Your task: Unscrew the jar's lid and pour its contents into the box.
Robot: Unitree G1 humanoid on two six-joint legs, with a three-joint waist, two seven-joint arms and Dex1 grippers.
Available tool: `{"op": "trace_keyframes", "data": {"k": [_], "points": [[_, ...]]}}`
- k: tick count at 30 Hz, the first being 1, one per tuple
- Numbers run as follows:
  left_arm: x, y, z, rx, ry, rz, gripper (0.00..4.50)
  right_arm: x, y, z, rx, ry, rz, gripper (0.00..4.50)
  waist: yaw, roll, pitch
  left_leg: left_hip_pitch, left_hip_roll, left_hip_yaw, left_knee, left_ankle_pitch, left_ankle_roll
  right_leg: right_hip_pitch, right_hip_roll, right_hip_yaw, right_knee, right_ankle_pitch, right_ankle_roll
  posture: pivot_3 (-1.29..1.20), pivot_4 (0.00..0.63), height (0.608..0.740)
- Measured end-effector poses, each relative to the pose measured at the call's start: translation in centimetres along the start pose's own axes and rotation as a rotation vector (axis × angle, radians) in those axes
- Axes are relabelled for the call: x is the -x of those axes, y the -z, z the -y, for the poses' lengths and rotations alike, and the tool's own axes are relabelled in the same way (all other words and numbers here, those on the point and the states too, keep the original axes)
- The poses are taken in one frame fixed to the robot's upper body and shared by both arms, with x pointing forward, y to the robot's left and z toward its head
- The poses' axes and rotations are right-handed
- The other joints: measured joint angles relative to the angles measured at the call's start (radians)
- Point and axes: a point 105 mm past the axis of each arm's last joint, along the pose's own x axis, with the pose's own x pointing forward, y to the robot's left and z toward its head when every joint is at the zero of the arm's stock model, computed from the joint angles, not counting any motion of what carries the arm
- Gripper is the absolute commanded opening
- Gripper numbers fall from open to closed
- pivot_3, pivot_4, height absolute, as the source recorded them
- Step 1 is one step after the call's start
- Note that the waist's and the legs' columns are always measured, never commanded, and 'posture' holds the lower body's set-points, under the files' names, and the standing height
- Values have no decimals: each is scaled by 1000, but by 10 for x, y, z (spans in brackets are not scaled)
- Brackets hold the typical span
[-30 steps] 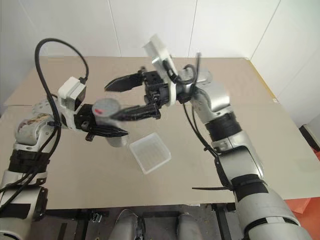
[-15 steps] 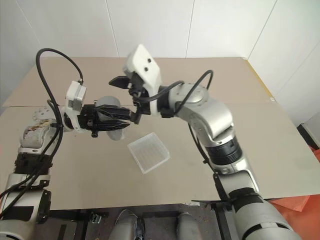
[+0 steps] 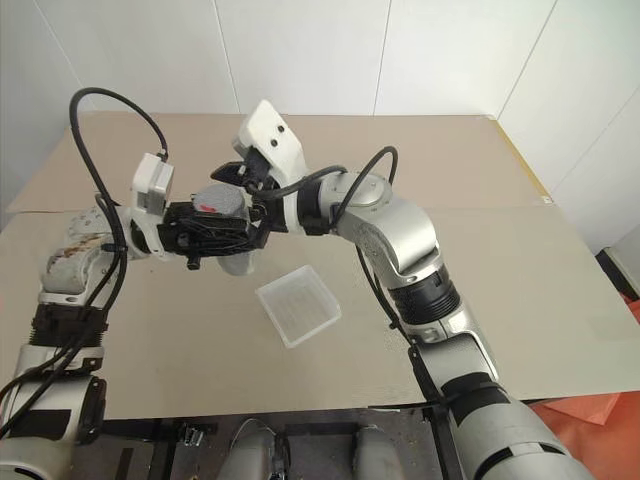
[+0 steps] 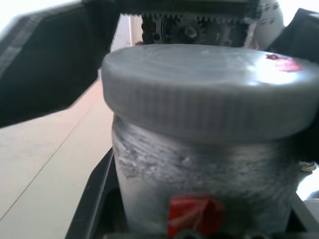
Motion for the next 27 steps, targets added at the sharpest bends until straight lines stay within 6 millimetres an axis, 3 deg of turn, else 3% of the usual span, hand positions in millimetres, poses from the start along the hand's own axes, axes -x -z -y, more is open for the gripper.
{"op": "trace_keyframes", "data": {"k": [2, 6, 11, 13, 18, 22, 27], "points": [[9, -2, 0, 21, -24, 5, 1955, 12, -4, 5, -16, -15, 31, 4472, 1, 0, 0, 0, 0, 0, 0, 0, 0, 0, 0, 0, 0, 0, 0, 0, 150, 740], [18, -3, 9, 28, 9, 1, 1955, 50, -4, 39, -44, 103, 65, 4472, 3, 0, 0, 0, 0, 0, 0, 0, 1, 1, -1, -1, -1, 0, 0, 0, 150, 740], [18, -6, 13, 16, 33, -2, 1955, 57, 13, 48, -71, 135, 36, 4472, -5, 0, 0, 0, 0, 0, -1, 0, 0, -1, 0, 1, -1, 0, 0, 0, 150, 740], [18, -6, 12, 13, 27, -2, 1955, 56, 11, 47, -57, 130, 35, 4472, -6, 0, 0, 0, 0, 0, -1, 0, 0, -1, 0, 1, -1, 0, 0, 0, 150, 740], [16, -3, 6, 20, -9, 22, 1955, 41, -19, 14, 33, 9, 110, 4472, -2, 0, 0, 0, 0, 0, -1, 0, 0, 0, 0, 0, 0, 0, 0, 0, 150, 740], [4, 2, 3, 28, 12, 42, 1955, 11, -31, -11, 56, -78, 132, 4472, -1, 0, 0, 0, 0, 0, 0, 0, -1, 0, 0, 0, 0, 0, 0, 0, 150, 740], [-3, -4, 2, 3, 37, 49, 1955, -15, -27, -9, 98, -30, 67, 4472, -1, 0, 0, 0, 0, 0, 0, 0, -1, 0, 0, 0, 0, 0, 0, 0, 150, 740]]}}
